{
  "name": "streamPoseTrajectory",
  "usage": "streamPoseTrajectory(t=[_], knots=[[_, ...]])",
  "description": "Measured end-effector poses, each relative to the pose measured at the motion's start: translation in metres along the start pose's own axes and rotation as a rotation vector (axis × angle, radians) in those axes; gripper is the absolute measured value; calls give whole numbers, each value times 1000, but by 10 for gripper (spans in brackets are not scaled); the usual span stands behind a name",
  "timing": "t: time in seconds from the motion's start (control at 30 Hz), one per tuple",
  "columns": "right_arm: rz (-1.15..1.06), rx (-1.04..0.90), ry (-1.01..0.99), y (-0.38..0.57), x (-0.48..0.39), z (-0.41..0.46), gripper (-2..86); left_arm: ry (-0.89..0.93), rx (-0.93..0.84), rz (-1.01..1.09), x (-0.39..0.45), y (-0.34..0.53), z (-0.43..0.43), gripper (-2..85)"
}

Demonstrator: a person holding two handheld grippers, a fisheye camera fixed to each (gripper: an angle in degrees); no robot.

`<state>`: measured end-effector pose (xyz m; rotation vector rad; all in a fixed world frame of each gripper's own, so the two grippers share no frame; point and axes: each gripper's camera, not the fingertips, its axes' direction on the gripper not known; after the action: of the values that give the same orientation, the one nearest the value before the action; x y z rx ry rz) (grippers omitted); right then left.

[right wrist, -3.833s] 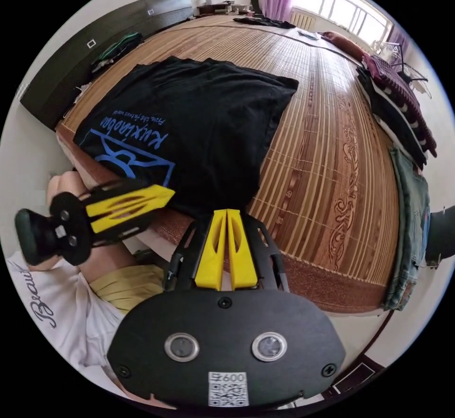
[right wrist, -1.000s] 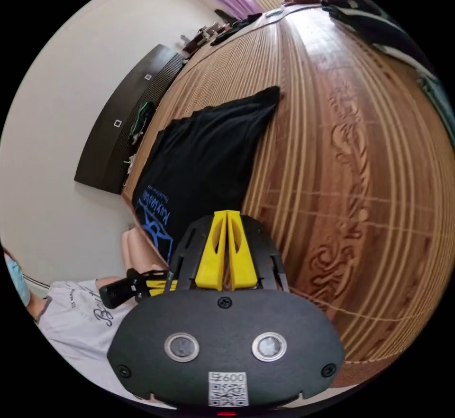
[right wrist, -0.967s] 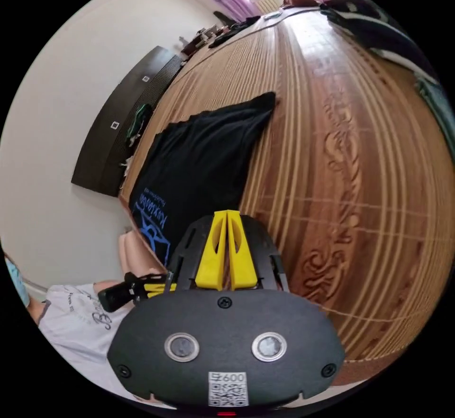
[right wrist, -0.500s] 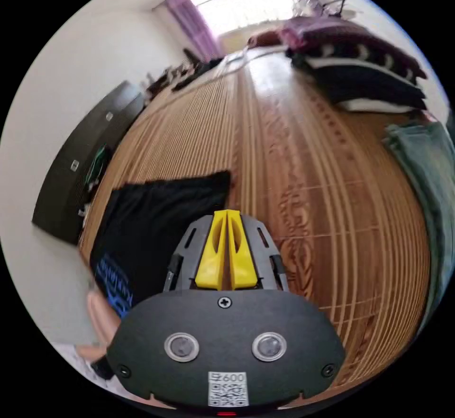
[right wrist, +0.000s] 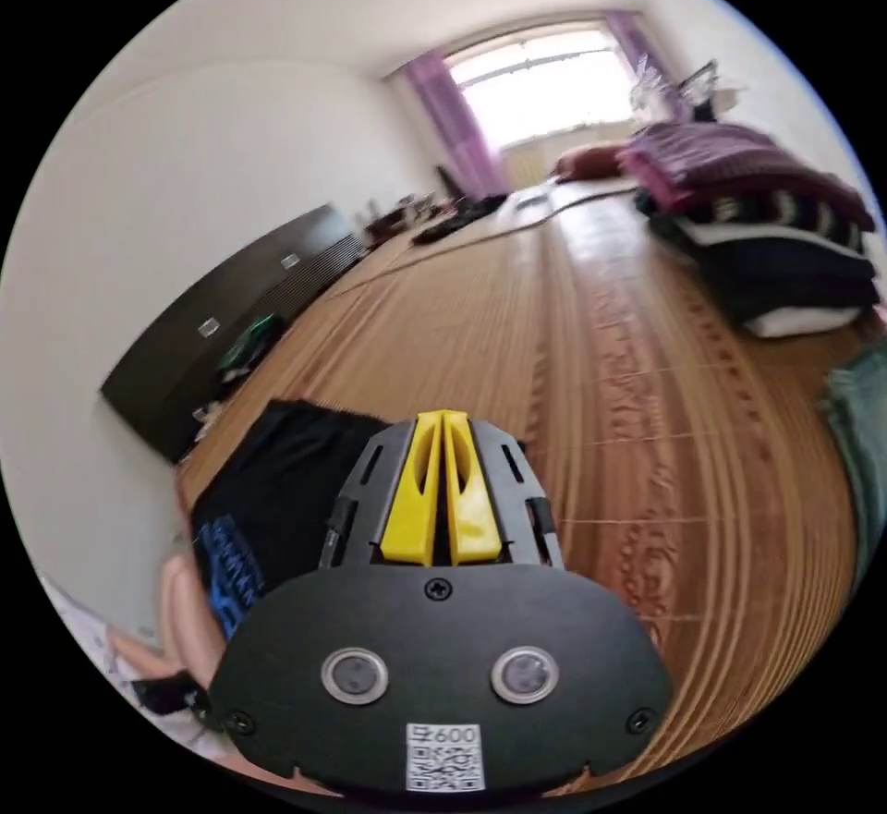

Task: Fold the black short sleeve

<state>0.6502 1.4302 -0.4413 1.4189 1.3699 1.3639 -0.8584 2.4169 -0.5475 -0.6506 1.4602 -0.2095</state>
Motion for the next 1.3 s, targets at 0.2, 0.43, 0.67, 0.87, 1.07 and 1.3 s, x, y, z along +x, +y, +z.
streamPoseTrajectory(t=[0.2,0.43,0.67,0.87,1.07,1.3], knots=[[170,-34,264,-25,30,6,-9,16,5,-12,18,13,-5,2],[-88,-277,-278,-49,-15,83,-8,15,22,-22,49,29,-13,3],[-15,-266,-155,-69,13,120,-8,26,32,-26,90,41,-26,3],[-168,-359,-296,-79,25,148,-9,52,38,-46,127,46,-39,4],[-54,-311,-245,-79,74,185,-8,55,43,-48,177,46,-56,4],[-129,-328,-341,-88,100,204,-8,49,42,-49,245,34,-80,3]])
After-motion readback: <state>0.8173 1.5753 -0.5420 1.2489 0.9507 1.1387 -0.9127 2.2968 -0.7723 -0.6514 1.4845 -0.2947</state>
